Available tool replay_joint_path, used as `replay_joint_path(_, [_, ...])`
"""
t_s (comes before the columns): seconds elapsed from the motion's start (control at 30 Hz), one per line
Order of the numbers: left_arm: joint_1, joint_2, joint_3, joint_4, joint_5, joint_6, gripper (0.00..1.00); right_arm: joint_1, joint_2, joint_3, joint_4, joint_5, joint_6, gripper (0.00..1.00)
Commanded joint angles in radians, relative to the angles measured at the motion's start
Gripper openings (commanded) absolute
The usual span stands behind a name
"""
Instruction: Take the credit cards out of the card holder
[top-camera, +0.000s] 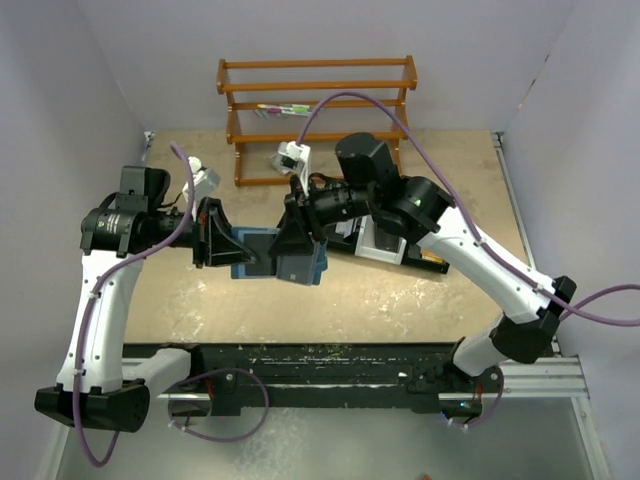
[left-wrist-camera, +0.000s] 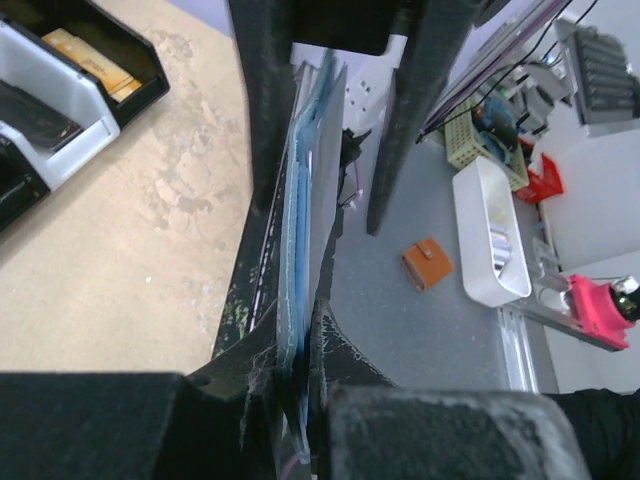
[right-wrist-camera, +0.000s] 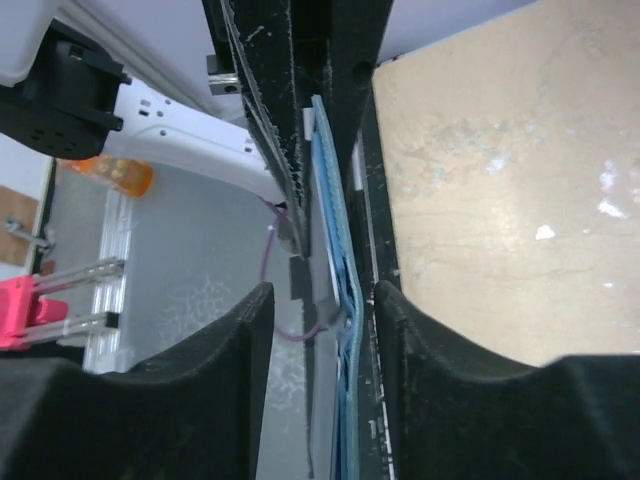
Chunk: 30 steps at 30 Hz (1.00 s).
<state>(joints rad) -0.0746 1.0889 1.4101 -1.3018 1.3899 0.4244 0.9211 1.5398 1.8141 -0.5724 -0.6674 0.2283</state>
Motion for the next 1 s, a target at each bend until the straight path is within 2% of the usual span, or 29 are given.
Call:
replay_joint_path(0.0, [0.001,-0.016,-0.031,0.188,0.136,-0.243,0.00,-0.089,-0.121,-0.089,0.202,-0.020,0.117,0.55])
replay_joint_path(0.07, [0.001,-0.019,-0.043,0.234,0.175,-0.313,0.00,-0.128,-0.193,-0.149,0.285,0.032,0.185,0.62])
replay_joint_path(0.13, [0.001,-0.024,-0.051,0.299,0.165,-0.401,0.00,-0.143,-0.268,-0.179,0.317,0.143,0.228,0.65])
replay_joint_path(0.27, [0.002,-0.042,-0.055,0.418,0.084,-0.542,0.00,-0.146,-0.373,-0.228,0.369,0.280,0.317,0.66])
replay_joint_path(0.37, [0.002,-0.072,-0.065,0.519,0.002,-0.642,0.00,-0.146,-0.414,-0.245,0.373,0.274,0.379,0.65])
replay_joint_path(0.5, [0.002,-0.091,-0.056,0.533,-0.128,-0.657,0.00,-0.144,-0.469,-0.311,0.490,0.255,0.447,0.64])
replay_joint_path(0.63, [0.002,-0.093,-0.064,0.523,-0.196,-0.647,0.00,-0.127,-0.464,-0.409,0.594,0.218,0.530,0.66])
replay_joint_path(0.97, [0.002,-0.085,-0.076,0.525,-0.184,-0.674,0.00,-0.002,-0.352,-0.480,0.641,0.300,0.525,0.67])
